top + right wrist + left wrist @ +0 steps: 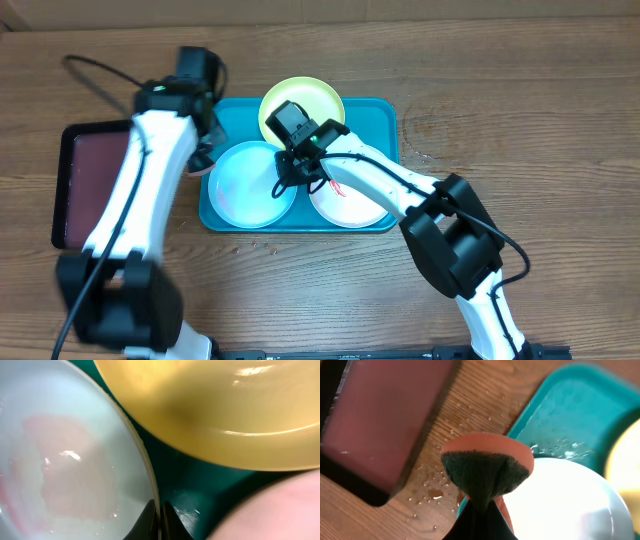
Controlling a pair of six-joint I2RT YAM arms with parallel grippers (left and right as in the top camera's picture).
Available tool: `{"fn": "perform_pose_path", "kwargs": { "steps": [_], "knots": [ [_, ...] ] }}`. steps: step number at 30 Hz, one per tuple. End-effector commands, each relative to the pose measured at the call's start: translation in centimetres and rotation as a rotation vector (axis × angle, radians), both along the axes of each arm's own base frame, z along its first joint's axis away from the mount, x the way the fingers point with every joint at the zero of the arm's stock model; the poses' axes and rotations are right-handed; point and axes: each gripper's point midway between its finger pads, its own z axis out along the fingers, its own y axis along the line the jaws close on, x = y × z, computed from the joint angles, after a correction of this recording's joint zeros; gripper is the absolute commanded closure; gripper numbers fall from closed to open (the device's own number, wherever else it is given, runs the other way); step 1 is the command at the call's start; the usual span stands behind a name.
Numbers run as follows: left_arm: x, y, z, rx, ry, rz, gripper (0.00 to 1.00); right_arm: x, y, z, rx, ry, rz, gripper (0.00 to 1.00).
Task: Clean dirty plates on tray and stack at the side
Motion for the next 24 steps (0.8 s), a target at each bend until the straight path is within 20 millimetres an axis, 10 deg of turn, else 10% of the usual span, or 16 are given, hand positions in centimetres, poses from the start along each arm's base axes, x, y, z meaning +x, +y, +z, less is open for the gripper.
{"fn": "perform_pose_path", "kwargs": {
  "steps": [1,10,24],
  "knots": [
    [-1.6,1.8,5.8,-0.113,-0.158,0.096,0.96,3.2,-0.6,9.9,-0.063,-0.3,0.019,0.96],
    [-7.8,7.5,5.8,-0.155,-0.048,0.308,0.96,4.3,-2.9,20.7,-0.439,-0.727,0.041,0.96],
    [-10.4,8.1,2.8,-0.163,0.068,0.355,0.96,0.4,-0.9,27.3,-0.883,-1.02,0.16,0.96]
  ]
}}
